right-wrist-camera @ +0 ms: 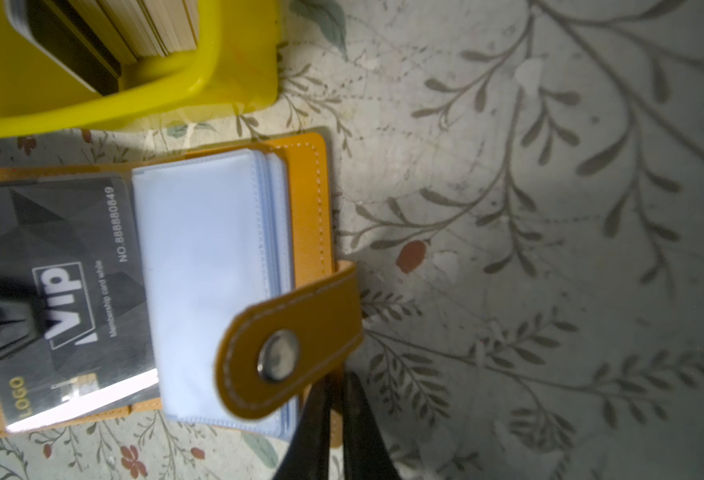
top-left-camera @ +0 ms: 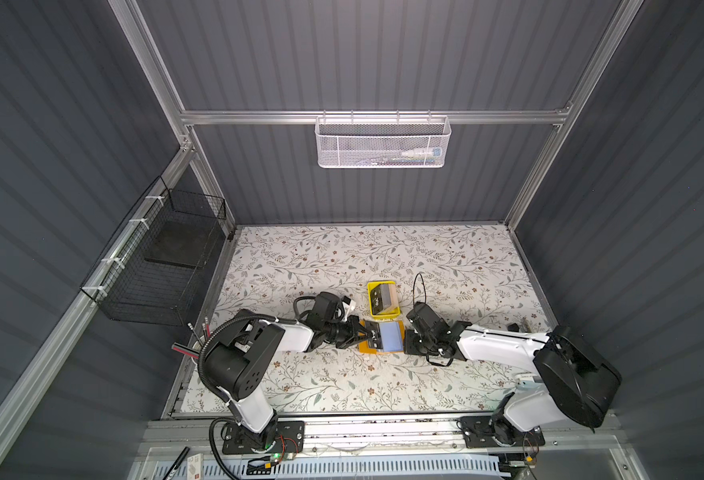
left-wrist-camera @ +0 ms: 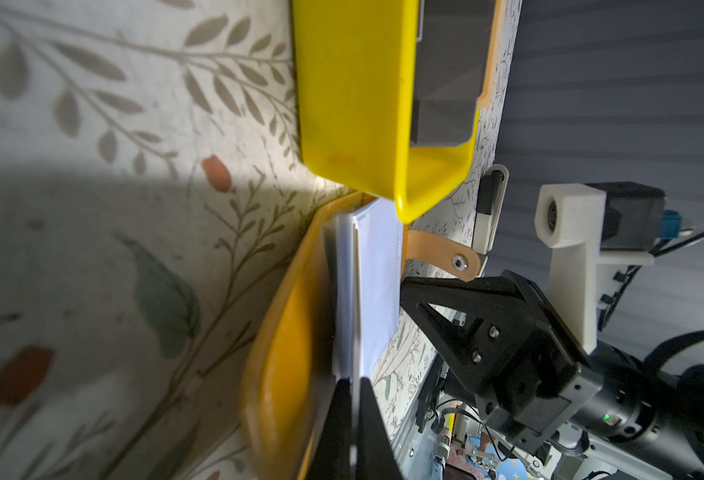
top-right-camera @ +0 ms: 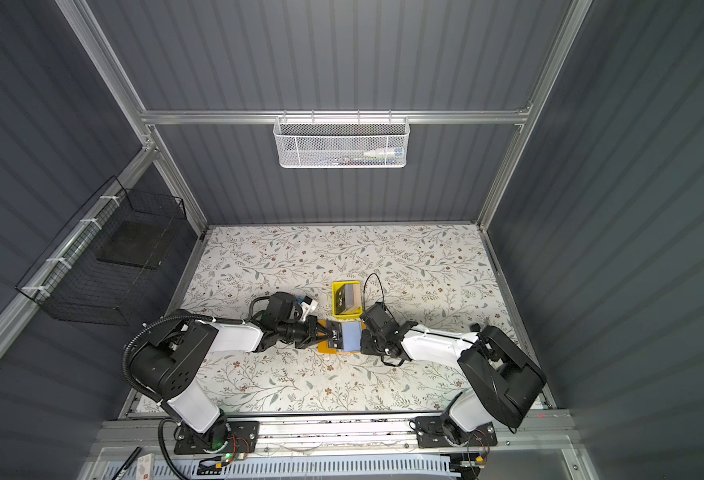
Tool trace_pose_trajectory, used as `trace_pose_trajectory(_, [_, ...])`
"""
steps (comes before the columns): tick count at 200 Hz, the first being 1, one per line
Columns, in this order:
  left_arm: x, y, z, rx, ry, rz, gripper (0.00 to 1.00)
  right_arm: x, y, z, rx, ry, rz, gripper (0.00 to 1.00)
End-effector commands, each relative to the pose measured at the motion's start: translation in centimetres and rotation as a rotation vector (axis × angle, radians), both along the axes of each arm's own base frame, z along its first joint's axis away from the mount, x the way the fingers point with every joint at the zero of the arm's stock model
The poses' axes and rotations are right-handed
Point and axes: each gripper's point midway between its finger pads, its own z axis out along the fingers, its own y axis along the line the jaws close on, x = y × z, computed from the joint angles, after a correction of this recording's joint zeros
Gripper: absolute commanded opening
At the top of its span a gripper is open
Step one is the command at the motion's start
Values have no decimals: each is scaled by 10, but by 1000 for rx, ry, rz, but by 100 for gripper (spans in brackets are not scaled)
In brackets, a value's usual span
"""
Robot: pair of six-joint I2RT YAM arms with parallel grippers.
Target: Put the credit cards into the card holder
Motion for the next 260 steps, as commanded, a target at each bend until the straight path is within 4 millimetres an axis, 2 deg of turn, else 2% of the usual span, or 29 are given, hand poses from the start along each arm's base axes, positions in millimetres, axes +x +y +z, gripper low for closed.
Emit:
trace_pose_trajectory(1, [-1, 0, -1, -10, 33, -13, 0, -9, -16, -15, -79, 35, -6, 10])
trace_pose_trajectory(71, [0, 0, -6, -4, 46, -11, 0, -10, -17, -16, -82, 37, -5, 10])
trace_pose_trajectory(217, [7, -4, 3, -82, 68, -5, 0, -12, -24, -24, -131, 53, -9, 9])
trace_pose_trajectory(260, [5, -2, -2, -63, 75, -8, 0, -11, -24, -23, -137, 53, -8, 9])
